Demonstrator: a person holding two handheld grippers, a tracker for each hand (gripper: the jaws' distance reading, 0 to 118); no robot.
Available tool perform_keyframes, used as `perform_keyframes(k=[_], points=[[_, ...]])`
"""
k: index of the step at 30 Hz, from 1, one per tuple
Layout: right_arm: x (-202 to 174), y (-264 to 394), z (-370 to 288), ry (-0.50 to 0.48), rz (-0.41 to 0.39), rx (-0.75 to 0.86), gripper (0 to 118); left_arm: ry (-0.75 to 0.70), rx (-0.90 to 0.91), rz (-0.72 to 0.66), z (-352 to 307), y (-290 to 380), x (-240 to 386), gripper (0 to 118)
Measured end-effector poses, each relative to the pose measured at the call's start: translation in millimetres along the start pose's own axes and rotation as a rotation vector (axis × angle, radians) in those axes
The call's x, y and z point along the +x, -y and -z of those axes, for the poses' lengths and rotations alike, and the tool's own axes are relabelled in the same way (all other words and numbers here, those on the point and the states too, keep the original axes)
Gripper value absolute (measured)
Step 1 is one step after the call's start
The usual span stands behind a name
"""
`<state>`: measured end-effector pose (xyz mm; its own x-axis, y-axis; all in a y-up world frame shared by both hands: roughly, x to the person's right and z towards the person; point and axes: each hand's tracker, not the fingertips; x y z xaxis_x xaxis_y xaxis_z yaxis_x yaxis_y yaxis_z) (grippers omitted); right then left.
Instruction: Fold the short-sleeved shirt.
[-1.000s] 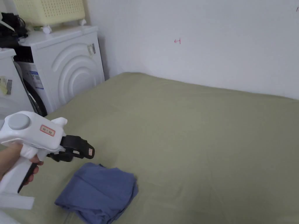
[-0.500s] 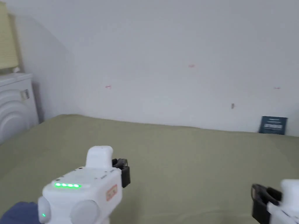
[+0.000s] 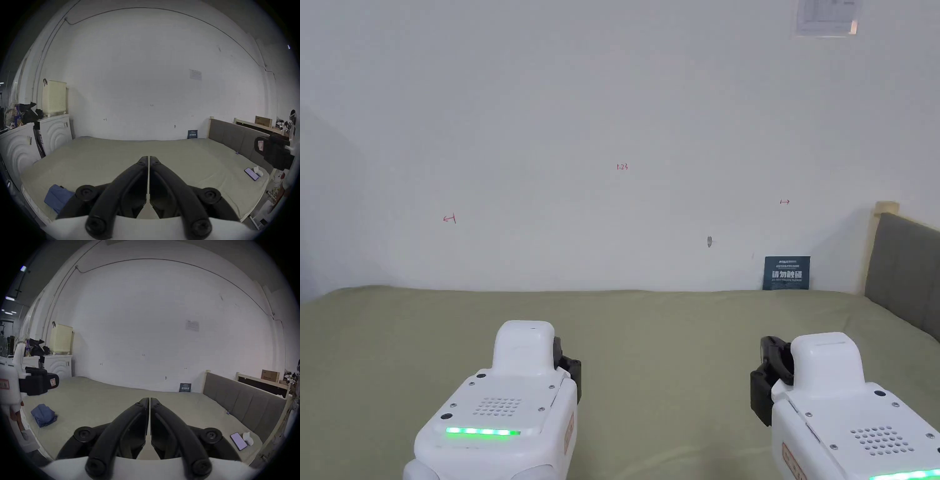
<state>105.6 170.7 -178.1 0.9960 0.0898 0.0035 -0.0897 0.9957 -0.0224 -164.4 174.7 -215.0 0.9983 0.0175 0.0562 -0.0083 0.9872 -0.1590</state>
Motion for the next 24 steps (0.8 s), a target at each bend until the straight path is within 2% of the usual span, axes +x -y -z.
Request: perform_keyframes(k=[2,3,4,5,6,8,9,14,19,21,24], points=[[3,-1,1,0.006,-0.001,-0.005,9,-0.008,0.004,0.005,-1,-4,-1,1],[4,-1,1,0.002,0.007,-0.01,14,-0.015,0.01,0.005,-1,-6,-1,5],[5,-2,1,-0.002,0.019,-0.019,27,-0.023,0.017,0.004,-1,-7,-1,25],[6,-3,1,0.001,0.025,-0.021,48,-0.03,0.017,0.004,-1,-7,-2,58],[7,-3,0,0.044,0.017,-0.017,57,-0.037,0.013,0.006,0,-8,-2,71],[8,-7,2,0.049,0.015,-0.006,79,-0.044,-0.015,0.01,5,-8,-3,94],[8,-7,2,0.054,0.017,0.001,96,-0.046,-0.018,0.013,6,-7,-2,118],[13,-9,1,0.048,0.01,0.029,96,-0.076,-0.013,0.047,-14,-20,-3,118],[14,-9,-6,0.053,0.014,0.04,96,-0.12,-0.094,0.022,9,-18,5,118],[14,-10,-8,0.053,0.014,0.043,96,-0.128,-0.072,0.057,7,-17,10,118],[15,-11,-9,0.061,0.013,0.044,96,-0.059,0.004,0.065,-3,-13,11,118]])
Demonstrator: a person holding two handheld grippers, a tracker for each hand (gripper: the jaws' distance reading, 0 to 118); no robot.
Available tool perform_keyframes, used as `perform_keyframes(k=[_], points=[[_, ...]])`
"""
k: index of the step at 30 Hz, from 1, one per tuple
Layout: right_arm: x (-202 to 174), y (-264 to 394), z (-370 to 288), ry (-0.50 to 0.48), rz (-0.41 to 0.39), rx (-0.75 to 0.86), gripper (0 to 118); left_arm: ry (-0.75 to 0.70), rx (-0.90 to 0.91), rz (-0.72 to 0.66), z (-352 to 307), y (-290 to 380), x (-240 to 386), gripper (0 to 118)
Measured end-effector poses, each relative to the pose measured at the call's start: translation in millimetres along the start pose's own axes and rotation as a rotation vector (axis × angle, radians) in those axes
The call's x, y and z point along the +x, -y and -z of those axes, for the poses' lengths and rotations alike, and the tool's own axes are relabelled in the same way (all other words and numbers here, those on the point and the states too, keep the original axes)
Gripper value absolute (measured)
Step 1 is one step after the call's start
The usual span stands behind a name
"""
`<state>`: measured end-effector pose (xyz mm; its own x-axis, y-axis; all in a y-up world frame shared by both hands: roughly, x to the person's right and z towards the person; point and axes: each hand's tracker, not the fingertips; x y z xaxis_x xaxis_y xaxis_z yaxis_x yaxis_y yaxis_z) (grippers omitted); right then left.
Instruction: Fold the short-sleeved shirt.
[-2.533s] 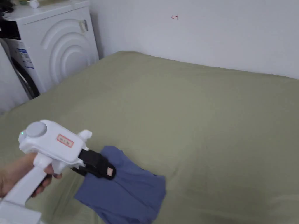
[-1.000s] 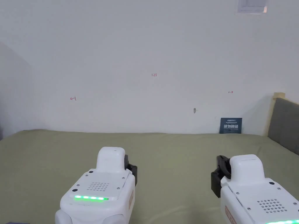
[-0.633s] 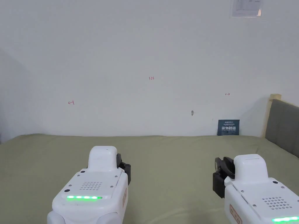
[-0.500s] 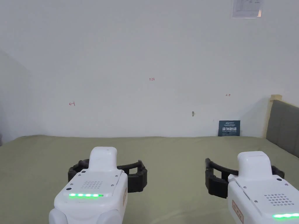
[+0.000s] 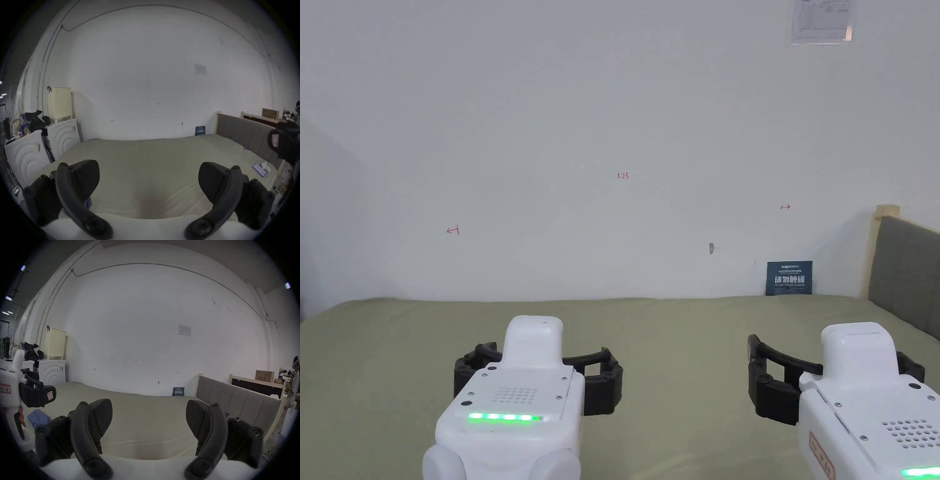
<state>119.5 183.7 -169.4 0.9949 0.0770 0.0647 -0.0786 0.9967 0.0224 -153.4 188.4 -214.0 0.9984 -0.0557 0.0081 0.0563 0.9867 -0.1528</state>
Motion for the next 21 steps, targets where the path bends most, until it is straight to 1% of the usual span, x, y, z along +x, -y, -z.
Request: perform_keyframes(k=[4,6,10,12,15,18,21], points=[[0,0,0,0.001,0.005,-0.019,96,0.065,-0.073,-0.051,0,-7,-2,118],[1,2,-1,0.001,0.003,-0.021,96,0.085,-0.073,-0.027,-1,-8,-2,118],[0,5,-1,-0.006,0.003,-0.035,96,0.022,-0.058,0.029,-5,-11,4,118],[0,5,-1,-0.006,0.009,-0.039,96,0.014,-0.057,0.037,-4,-12,4,118],[0,6,-2,-0.013,0.017,-0.044,96,0.016,-0.042,-0.005,-6,-14,-2,118],[-1,6,-4,-0.015,0.009,-0.046,96,0.003,-0.051,-0.015,-3,-16,-7,118],[-1,7,-5,-0.015,0.011,-0.052,96,0.012,-0.069,-0.09,-3,-15,-15,118]])
